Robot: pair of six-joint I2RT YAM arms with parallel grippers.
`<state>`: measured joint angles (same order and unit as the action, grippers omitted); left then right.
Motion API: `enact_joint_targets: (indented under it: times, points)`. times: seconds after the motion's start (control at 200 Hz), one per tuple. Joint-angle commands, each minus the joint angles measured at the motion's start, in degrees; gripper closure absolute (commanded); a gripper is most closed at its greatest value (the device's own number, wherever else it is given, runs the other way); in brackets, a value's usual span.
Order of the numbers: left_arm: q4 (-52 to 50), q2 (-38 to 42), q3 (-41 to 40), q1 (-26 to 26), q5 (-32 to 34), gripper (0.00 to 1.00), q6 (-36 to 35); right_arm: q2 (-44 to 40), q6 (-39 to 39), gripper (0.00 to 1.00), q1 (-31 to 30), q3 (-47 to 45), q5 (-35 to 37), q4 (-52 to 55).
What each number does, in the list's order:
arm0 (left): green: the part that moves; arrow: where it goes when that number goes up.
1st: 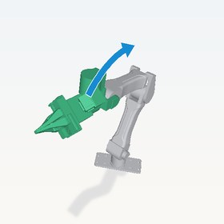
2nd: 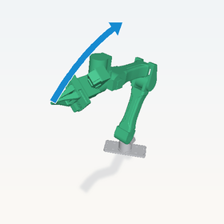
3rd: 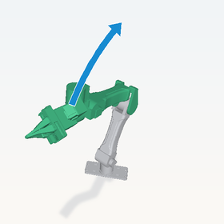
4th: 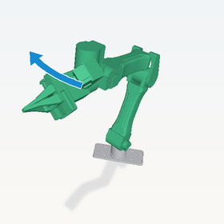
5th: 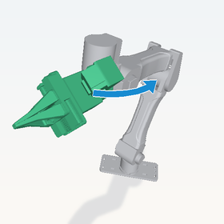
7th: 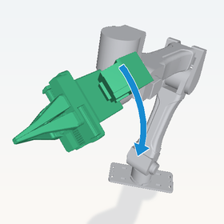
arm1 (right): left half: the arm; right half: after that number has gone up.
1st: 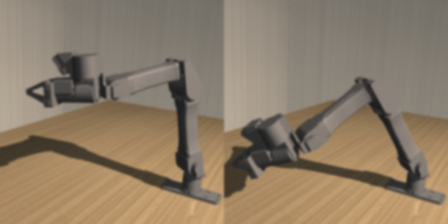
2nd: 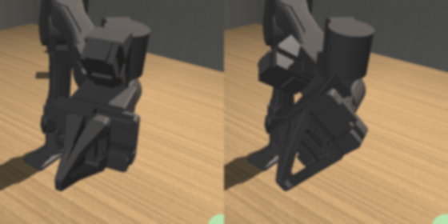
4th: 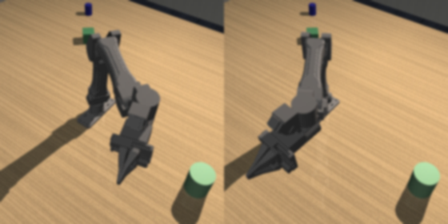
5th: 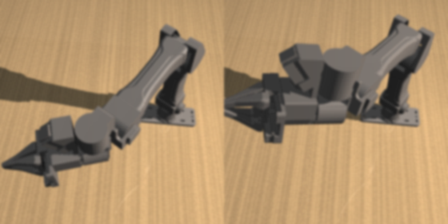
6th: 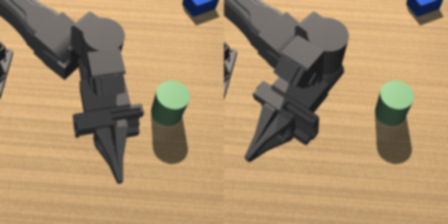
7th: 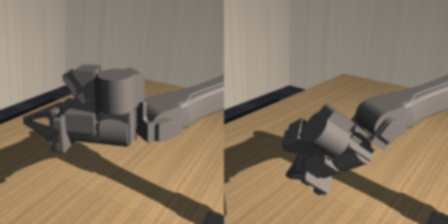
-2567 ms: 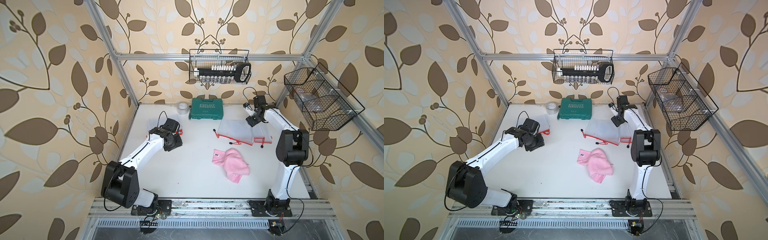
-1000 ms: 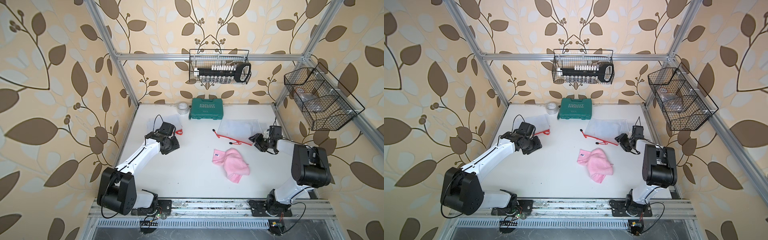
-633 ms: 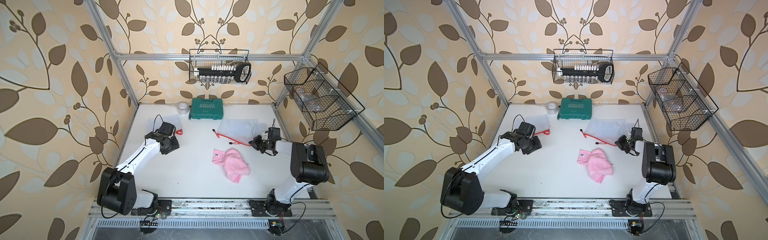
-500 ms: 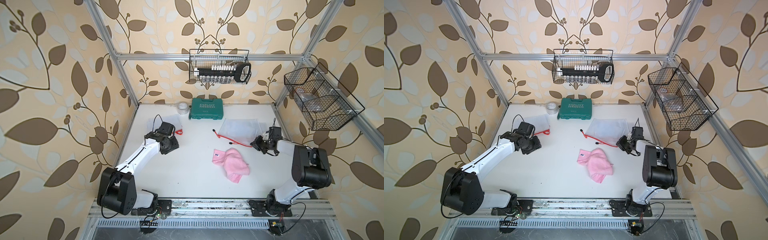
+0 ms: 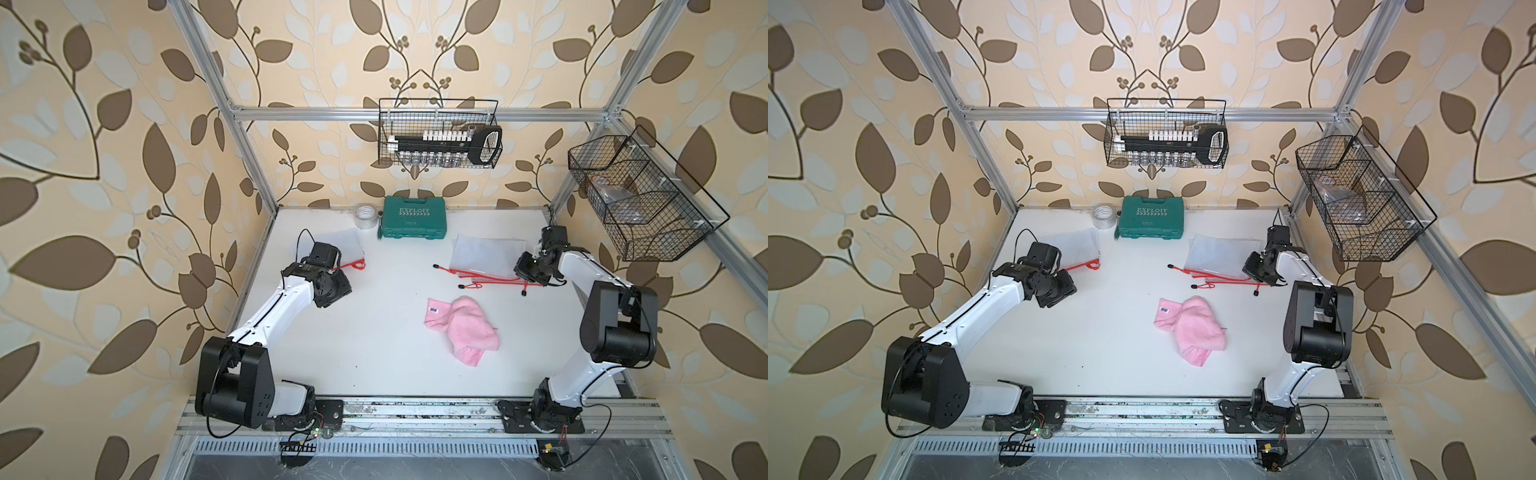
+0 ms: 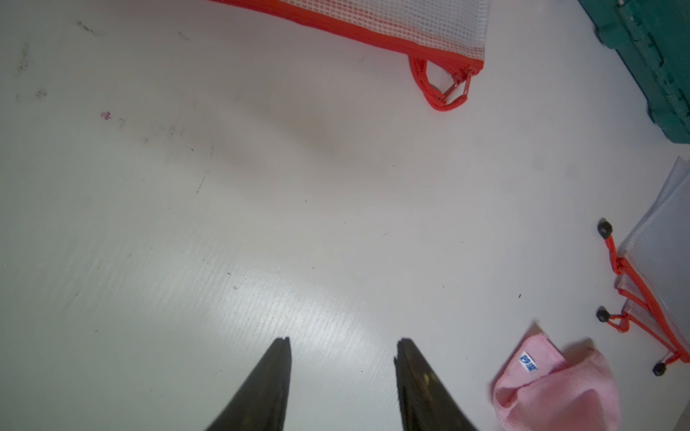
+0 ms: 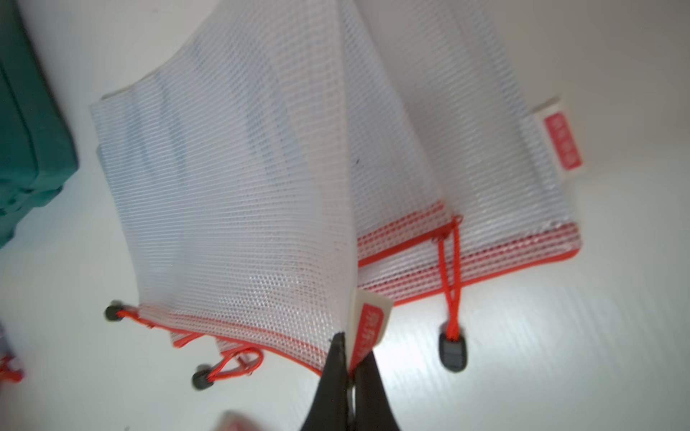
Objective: Wipe the document bag
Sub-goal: Adjust the document bag.
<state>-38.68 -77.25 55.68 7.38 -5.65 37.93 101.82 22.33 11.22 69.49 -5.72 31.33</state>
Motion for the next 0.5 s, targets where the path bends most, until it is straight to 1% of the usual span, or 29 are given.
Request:
enact_joint_targets:
  times: [0.0, 0.055, 0.155, 0.175, 0.19, 0.2, 0.205, 0.24, 0.265, 0.285, 0.32, 0.335, 0.355, 0.375, 0.495]
  points:
    - [1.39, 0.80, -0.57, -3.52, -5.05, 0.48, 1.31, 3.42, -5.91, 1.00, -0.68, 2.02, 8.69, 4.55]
    - [1.49, 0.56, -0.60, -5.37, -6.58, 0.45, 1.98, 4.50, -7.01, 1.00, -1.43, 2.79, 11.32, 5.00]
    - [2.44, -0.15, -1.05, -8.93, -10.02, 0.43, 3.06, 4.82, -8.13, 1.00, -2.93, 3.02, 15.71, 4.67]
    - [2.69, -0.30, -1.09, -9.58, -10.46, 0.42, 3.28, 4.74, -8.16, 0.93, -3.30, 3.03, 16.49, 4.60]
    - [2.92, -0.41, -1.08, -10.10, -10.71, 0.42, 3.44, 4.63, -8.24, 0.84, -3.62, 3.06, 17.14, 4.57]
    - [3.04, -0.46, -1.18, -10.41, -10.88, 0.42, 3.57, 4.60, -8.32, 0.76, -3.76, 3.14, 17.56, 4.56]
    - [3.06, -0.54, -1.23, -10.61, -11.01, 0.42, 3.60, 4.60, -8.32, 0.76, -3.76, 3.14, 17.56, 4.56]
    - [3.55, -0.91, -1.22, -11.80, -11.50, 0.41, 4.04, 4.43, -8.44, 0.52, -4.52, 3.47, 18.64, 4.88]
    - [3.92, -1.17, -1.28, -12.64, -11.62, 0.41, 4.35, 4.01, -8.40, 0.38, -5.18, 3.61, 18.95, 5.25]
    - [4.29, -1.34, -1.28, -13.35, -11.74, 0.41, 4.57, 3.51, -8.17, 0.31, -5.50, 3.71, 19.13, 5.48]
    - [4.84, -1.81, -1.35, -14.54, -11.76, 0.41, 5.09, 2.12, -7.75, 0.20, -6.34, 3.56, 19.71, 5.73]
    - [4.98, -1.95, -1.37, -15.06, -11.69, 0.41, 5.32, 1.40, -7.54, 0.17, -6.82, 3.51, 19.99, 5.80]
    - [5.32, -2.23, -1.43, -15.79, -11.70, 0.41, 5.58, 0.48, -7.29, 0.04, -7.42, 3.43, 20.39, 6.11]
    - [5.78, -2.48, -1.45, -16.58, -11.75, 0.41, 5.84, -0.46, -7.07, 0.02, -8.09, 3.45, 20.74, 6.56]
    - [8.25, -4.64, -1.41, -21.08, -12.94, 0.41, 7.13, -5.38, -5.94, 0.02, -12.39, 4.63, 23.93, 10.73]
